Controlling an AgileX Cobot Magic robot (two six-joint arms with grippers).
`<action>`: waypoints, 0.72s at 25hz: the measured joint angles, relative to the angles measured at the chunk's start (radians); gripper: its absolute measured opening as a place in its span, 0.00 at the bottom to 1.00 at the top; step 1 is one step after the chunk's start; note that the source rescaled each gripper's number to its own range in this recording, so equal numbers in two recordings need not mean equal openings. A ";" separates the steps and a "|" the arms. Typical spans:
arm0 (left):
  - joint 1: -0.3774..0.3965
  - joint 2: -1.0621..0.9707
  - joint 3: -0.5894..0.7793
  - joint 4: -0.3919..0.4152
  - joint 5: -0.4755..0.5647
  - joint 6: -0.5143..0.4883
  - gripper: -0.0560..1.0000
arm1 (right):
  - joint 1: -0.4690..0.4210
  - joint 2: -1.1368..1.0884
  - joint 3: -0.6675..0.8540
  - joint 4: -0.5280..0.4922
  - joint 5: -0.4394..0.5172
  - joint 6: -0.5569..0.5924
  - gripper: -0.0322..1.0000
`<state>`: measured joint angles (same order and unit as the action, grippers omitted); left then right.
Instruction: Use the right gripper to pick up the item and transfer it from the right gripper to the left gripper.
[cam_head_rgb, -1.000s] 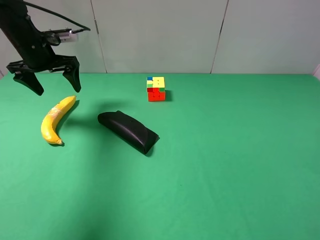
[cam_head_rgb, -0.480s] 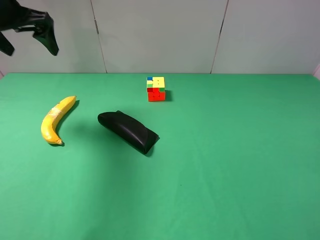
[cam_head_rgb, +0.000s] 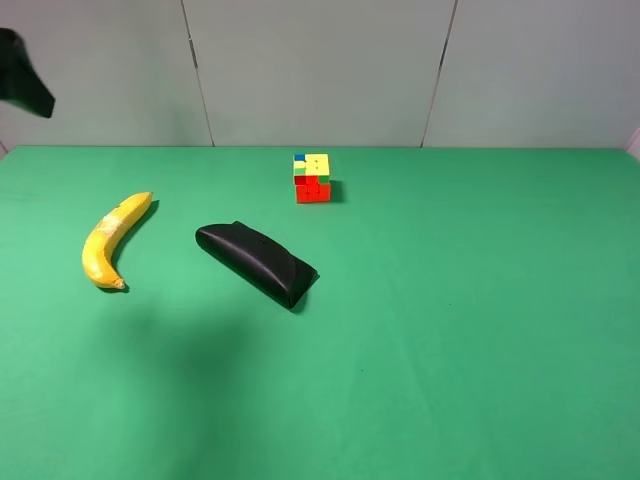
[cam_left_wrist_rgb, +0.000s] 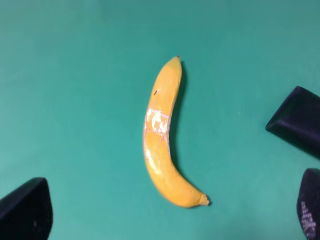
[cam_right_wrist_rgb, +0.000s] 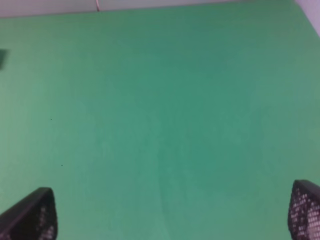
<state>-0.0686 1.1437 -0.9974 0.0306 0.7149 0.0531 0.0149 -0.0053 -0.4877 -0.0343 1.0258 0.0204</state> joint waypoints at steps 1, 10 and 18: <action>0.000 -0.057 0.044 0.000 -0.021 0.010 0.96 | 0.000 0.000 0.000 0.000 0.000 0.000 1.00; 0.000 -0.582 0.355 0.000 -0.003 0.019 0.96 | 0.000 0.000 0.000 0.000 0.000 0.000 1.00; 0.000 -0.978 0.441 0.000 0.224 -0.043 0.96 | 0.000 0.000 0.000 0.000 0.000 0.000 1.00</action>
<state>-0.0686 0.1657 -0.5563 0.0306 0.9391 0.0099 0.0149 -0.0053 -0.4877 -0.0343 1.0258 0.0204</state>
